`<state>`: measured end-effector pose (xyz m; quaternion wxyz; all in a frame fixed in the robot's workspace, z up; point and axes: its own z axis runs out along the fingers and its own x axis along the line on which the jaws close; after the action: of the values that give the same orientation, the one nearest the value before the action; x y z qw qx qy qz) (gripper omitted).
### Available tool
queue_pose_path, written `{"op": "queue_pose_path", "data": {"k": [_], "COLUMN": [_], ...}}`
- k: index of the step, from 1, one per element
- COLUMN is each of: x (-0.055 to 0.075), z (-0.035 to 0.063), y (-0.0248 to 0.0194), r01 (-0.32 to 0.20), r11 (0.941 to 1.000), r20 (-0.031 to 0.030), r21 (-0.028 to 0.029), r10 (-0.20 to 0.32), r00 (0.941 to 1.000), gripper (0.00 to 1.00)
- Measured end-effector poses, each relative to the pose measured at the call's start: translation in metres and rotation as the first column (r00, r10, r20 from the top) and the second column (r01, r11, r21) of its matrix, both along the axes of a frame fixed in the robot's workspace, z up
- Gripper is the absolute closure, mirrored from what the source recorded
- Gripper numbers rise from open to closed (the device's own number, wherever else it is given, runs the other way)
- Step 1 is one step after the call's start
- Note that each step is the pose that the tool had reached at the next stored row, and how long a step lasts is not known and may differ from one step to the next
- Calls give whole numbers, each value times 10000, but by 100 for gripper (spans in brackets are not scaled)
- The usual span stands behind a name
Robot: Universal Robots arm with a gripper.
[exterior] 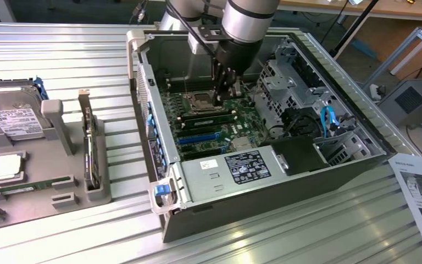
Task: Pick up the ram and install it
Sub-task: 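Press down the ram until it locks into place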
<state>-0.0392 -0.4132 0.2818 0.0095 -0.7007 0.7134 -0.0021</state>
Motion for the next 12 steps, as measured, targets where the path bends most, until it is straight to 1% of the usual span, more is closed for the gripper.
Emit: {"op": "queue_pose_path", "data": {"k": [6, 8, 12], "x": [26, 26, 25], "z": [3, 28, 135], "y": [0, 0, 0], "r01": [0, -1, 0], "r11": [10000, 10000, 10000], "r20": [-1, 1, 0], "r21": [-2, 0, -1], "r10": [0, 1, 0], "r00": [10000, 10000, 10000], "gripper": [89, 89, 89]}}
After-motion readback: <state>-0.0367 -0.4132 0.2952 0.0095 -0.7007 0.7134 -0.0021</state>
